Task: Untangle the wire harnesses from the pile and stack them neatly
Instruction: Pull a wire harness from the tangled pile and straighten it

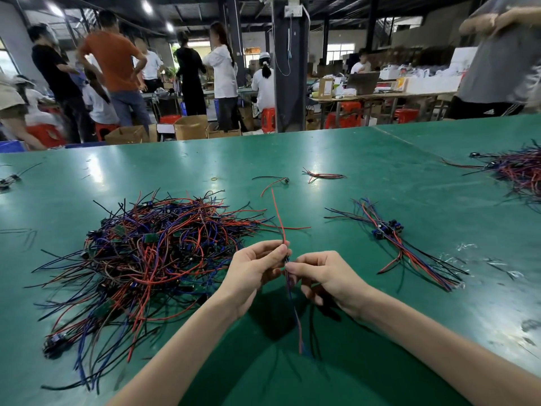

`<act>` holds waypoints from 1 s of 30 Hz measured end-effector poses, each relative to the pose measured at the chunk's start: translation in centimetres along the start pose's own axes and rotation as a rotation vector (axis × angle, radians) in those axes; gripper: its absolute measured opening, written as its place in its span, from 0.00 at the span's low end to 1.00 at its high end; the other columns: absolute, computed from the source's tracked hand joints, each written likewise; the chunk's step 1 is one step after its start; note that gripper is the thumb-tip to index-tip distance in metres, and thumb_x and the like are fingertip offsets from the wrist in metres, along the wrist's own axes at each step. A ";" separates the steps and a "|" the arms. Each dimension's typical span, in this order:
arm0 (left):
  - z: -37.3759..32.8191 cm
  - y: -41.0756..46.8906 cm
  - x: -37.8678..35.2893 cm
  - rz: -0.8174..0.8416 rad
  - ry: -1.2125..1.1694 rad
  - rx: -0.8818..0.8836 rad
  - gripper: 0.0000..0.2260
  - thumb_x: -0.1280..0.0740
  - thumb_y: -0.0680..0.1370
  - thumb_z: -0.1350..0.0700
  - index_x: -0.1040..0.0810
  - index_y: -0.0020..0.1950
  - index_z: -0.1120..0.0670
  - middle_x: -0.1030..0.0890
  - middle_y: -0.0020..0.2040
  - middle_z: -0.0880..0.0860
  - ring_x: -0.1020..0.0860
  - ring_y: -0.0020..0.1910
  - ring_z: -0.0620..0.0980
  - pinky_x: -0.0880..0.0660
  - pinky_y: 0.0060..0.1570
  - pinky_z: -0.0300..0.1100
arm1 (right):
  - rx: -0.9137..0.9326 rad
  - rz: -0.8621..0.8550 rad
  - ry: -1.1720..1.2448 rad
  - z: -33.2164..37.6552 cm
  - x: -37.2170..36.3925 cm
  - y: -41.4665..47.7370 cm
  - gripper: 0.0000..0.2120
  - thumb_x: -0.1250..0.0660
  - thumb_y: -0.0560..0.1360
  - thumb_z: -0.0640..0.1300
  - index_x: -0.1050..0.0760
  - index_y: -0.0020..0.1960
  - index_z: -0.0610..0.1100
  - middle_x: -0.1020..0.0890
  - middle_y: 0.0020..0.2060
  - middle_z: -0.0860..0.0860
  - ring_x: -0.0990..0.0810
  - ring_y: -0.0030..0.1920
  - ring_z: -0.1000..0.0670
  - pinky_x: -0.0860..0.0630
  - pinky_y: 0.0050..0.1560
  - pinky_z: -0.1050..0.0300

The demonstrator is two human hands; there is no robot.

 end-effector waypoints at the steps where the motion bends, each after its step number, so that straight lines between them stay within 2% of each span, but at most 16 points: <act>1: 0.1 0.0 0.0 0.006 0.001 0.002 0.07 0.32 0.74 0.61 0.19 0.51 0.58 0.16 0.39 0.51 0.21 0.36 0.42 0.25 0.41 0.34 | 0.004 0.001 0.006 0.1 0.0 0.0 0.10 0.31 0.74 0.42 0.23 0.35 0.41 0.25 0.25 0.44 0.34 0.19 0.50 0.41 0.18 0.64; 4: 0.2 0.1 -0.3 0.038 0.005 0.007 0.07 0.32 0.73 0.63 0.19 0.51 0.56 0.16 0.38 0.50 0.20 0.34 0.42 0.25 0.39 0.32 | 0.011 -0.008 0.026 0.2 -0.1 -0.1 0.10 0.34 0.76 0.38 0.23 0.36 0.41 0.25 0.24 0.46 0.34 0.18 0.53 0.40 0.17 0.65; 7: 0.2 0.1 -0.6 0.076 0.039 0.011 0.12 0.30 0.72 0.65 0.20 0.53 0.55 0.17 0.41 0.54 0.21 0.36 0.44 0.26 0.37 0.32 | 0.009 -0.031 0.043 0.0 0.2 -0.1 0.09 0.36 0.76 0.36 0.24 0.37 0.40 0.26 0.25 0.44 0.34 0.18 0.52 0.40 0.17 0.65; 9: 0.1 0.0 -0.5 0.061 0.126 -0.019 0.13 0.30 0.72 0.65 0.19 0.54 0.54 0.19 0.42 0.56 0.23 0.37 0.45 0.27 0.38 0.32 | -0.007 -0.019 0.024 -0.2 0.1 -0.1 0.09 0.36 0.76 0.36 0.25 0.38 0.41 0.26 0.23 0.44 0.35 0.17 0.52 0.40 0.17 0.65; 14: -0.6 0.0 -0.1 -0.034 0.192 -0.145 0.13 0.29 0.72 0.68 0.20 0.55 0.60 0.21 0.35 0.52 0.23 0.33 0.44 0.23 0.37 0.34 | -0.048 0.044 -0.012 -0.4 -0.2 -0.2 0.09 0.35 0.76 0.38 0.24 0.37 0.40 0.26 0.20 0.45 0.34 0.15 0.52 0.39 0.16 0.66; 19: -0.7 -0.2 -0.3 -0.016 0.178 -0.151 0.13 0.31 0.72 0.71 0.21 0.53 0.58 0.21 0.40 0.57 0.22 0.37 0.48 0.22 0.39 0.35 | -0.039 0.052 -0.037 -0.1 -0.3 -0.3 0.10 0.37 0.77 0.36 0.24 0.37 0.39 0.24 0.21 0.46 0.33 0.16 0.53 0.37 0.17 0.65; 23: -0.7 -0.2 -0.3 -0.014 0.145 -0.160 0.15 0.31 0.70 0.73 0.21 0.53 0.60 0.18 0.38 0.55 0.20 0.36 0.46 0.21 0.41 0.37 | -0.030 0.045 0.006 0.2 -0.5 -0.5 0.09 0.38 0.77 0.34 0.25 0.38 0.37 0.19 0.28 0.47 0.30 0.18 0.55 0.35 0.16 0.66; 26: -1.0 -0.2 -0.3 -0.051 0.154 -0.211 0.16 0.30 0.69 0.74 0.20 0.50 0.58 0.18 0.37 0.54 0.20 0.37 0.45 0.22 0.43 0.37 | -0.067 0.039 0.067 0.2 -0.5 -0.5 0.09 0.38 0.77 0.34 0.25 0.38 0.36 0.19 0.27 0.46 0.30 0.18 0.55 0.36 0.15 0.66; 30: -1.4 -0.4 -0.2 -0.042 0.173 -0.261 0.17 0.29 0.67 0.74 0.19 0.48 0.54 0.17 0.35 0.50 0.19 0.37 0.43 0.23 0.42 0.35 | -0.138 0.061 0.130 0.0 -0.5 -0.5 0.08 0.37 0.76 0.34 0.24 0.40 0.35 0.19 0.27 0.44 0.31 0.17 0.55 0.38 0.15 0.67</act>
Point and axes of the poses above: each hand's wrist, its own y-axis towards the middle knuckle, its own x-axis out of the back of the hand, z = x × y, the point moved 6 cm from there along y, towards the middle knuckle
